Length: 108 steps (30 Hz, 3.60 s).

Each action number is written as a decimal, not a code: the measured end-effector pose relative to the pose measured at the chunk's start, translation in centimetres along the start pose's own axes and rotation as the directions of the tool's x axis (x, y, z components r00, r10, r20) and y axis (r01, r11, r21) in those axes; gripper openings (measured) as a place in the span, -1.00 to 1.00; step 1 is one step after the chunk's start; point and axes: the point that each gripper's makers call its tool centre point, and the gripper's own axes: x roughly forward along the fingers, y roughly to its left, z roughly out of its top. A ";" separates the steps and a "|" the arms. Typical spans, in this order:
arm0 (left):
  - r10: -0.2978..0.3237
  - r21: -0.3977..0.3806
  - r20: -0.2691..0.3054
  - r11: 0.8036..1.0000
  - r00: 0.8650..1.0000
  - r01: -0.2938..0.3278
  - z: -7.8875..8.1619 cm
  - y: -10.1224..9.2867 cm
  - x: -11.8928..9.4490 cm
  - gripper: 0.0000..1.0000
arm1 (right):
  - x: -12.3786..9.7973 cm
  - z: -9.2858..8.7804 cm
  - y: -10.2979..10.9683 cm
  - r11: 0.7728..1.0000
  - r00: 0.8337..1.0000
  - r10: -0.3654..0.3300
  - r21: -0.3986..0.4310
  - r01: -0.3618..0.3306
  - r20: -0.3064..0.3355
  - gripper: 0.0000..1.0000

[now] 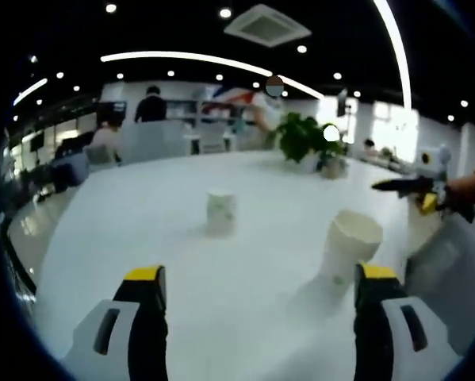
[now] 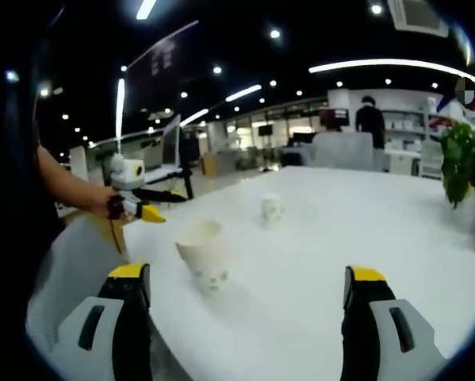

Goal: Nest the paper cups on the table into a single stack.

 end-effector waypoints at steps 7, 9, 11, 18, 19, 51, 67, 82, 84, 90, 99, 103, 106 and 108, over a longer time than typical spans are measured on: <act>-0.020 0.012 -0.005 1.000 1.000 0.020 0.7 1.9 2.8 0.98 | 0.1 -0.1 -0.4 1.000 1.000 -0.009 0.010 0.010 -0.014 1.00; -0.025 0.019 0.001 1.000 1.000 0.025 1.0 2.3 3.6 0.97 | 0.2 0.0 -0.4 1.000 1.000 -0.010 0.010 0.011 -0.014 1.00; -0.026 0.023 0.001 0.999 1.000 0.026 1.1 2.5 4.2 0.97 | 0.3 -0.1 -0.6 1.000 1.000 -0.014 0.012 0.014 -0.019 1.00; -0.053 0.052 0.018 0.997 0.998 0.052 1.8 3.0 6.8 0.86 | 0.3 -0.1 -0.4 1.000 1.000 -0.017 0.023 0.017 -0.027 1.00; -0.055 0.050 0.016 0.997 0.998 0.054 1.9 3.2 7.3 0.89 | 0.3 -0.1 -0.5 1.000 0.999 -0.017 0.024 0.018 -0.027 1.00; -0.058 0.077 0.018 0.995 0.998 0.057 3.0 6.2 18.3 0.77 | 1.1 -0.2 -1.0 0.999 0.998 -0.020 0.045 0.022 -0.056 1.00; -0.072 0.085 0.034 0.994 0.997 0.069 4.1 6.3 21.2 0.39 | 1.1 -0.3 -1.6 0.998 0.998 -0.031 0.061 0.035 -0.060 1.00; -0.131 0.129 0.006 0.983 0.991 0.130 4.3 5.3 21.4 -0.20 | 1.1 -0.4 -1.3 0.997 0.998 -0.030 0.069 0.034 -0.061 1.00; -0.139 0.123 0.006 0.983 0.990 0.137 4.3 5.2 21.4 -0.20 | 1.0 -0.4 -1.3 0.997 0.998 -0.030 0.068 0.034 -0.062 1.00; -0.148 0.108 -0.008 0.983 0.989 0.148 4.7 5.3 21.3 -0.22 | 1.0 -0.4 -1.2 0.997 0.998 -0.028 0.066 0.032 -0.063 1.00; -0.156 0.103 -0.016 0.982 0.988 0.157 5.8 5.8 21.2 -0.22 | 1.0 -0.3 -1.2 0.998 0.998 -0.025 0.063 0.029 -0.059 1.00; -0.161 0.107 -0.027 0.981 0.987 0.163 6.0 5.6 21.1 -0.21 | 1.0 -0.1 -1.1 0.998 0.998 -0.024 0.064 0.028 -0.055 1.00; -0.178 0.121 -0.030 0.976 0.984 0.180 6.2 5.2 21.0 -0.21 | 1.1 -0.1 -1.1 0.998 0.999 -0.023 0.065 0.026 -0.050 1.00; -0.180 0.133 -0.036 0.974 0.983 0.183 6.3 5.2 20.9 -0.21 | 1.1 -0.1 -1.0 0.997 0.999 -0.023 0.066 0.026 -0.047 1.00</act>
